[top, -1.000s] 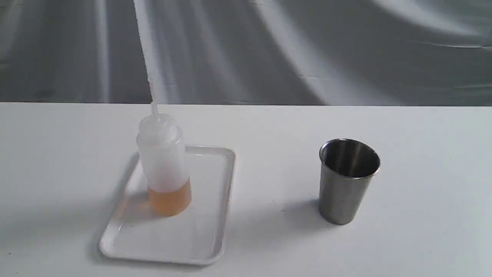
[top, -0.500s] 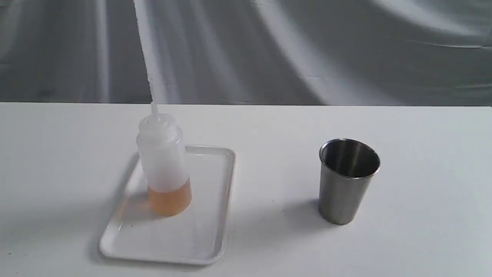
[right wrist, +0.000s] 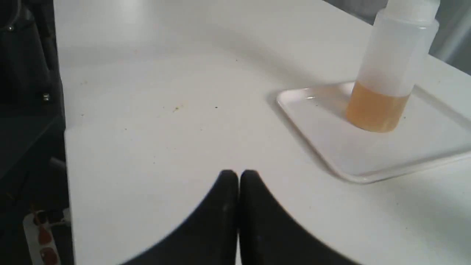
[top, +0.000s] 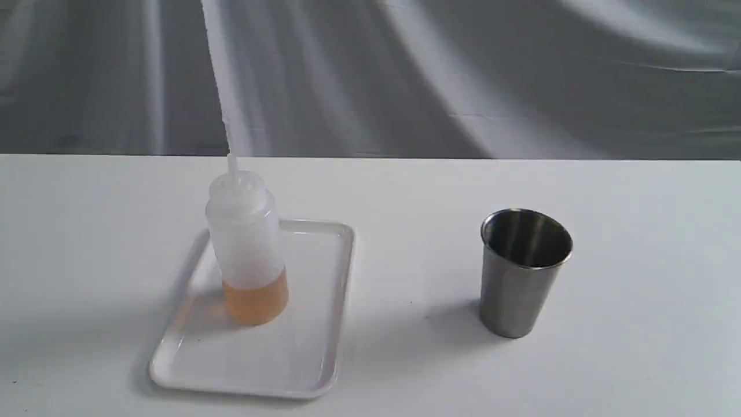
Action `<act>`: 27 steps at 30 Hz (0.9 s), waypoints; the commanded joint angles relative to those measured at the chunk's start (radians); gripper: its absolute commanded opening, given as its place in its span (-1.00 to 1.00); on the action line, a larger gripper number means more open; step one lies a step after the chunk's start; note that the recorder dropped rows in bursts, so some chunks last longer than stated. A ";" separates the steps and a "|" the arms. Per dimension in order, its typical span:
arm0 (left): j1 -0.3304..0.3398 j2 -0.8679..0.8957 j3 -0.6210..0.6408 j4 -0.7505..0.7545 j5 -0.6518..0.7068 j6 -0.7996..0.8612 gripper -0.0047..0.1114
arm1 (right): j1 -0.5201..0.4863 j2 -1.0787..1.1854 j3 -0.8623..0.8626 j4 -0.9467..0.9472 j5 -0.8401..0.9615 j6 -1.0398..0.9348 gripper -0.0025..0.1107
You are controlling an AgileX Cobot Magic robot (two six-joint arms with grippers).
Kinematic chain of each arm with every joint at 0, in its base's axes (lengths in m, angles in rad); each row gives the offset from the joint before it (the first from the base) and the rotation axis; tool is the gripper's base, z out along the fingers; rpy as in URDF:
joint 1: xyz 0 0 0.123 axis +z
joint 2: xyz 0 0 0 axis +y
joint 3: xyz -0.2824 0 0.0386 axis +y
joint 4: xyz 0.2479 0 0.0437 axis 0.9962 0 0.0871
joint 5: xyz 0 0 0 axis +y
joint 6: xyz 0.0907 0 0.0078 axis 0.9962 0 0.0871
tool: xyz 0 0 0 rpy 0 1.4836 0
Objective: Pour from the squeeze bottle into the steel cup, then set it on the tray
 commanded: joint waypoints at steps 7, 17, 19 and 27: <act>-0.005 -0.003 0.004 0.000 -0.007 -0.005 -0.78 | -0.091 -0.111 0.004 -0.014 0.025 0.001 -0.96; -0.005 -0.003 0.004 0.000 -0.007 0.000 -0.78 | -0.275 -0.281 0.004 -0.138 0.104 0.001 -0.96; -0.005 -0.003 0.004 0.000 -0.007 0.000 -0.78 | -0.314 -0.311 0.004 -0.138 0.104 0.001 -0.96; -0.005 -0.003 0.004 0.000 -0.007 -0.005 -0.78 | -0.474 -0.419 0.004 -0.138 0.111 0.001 -0.96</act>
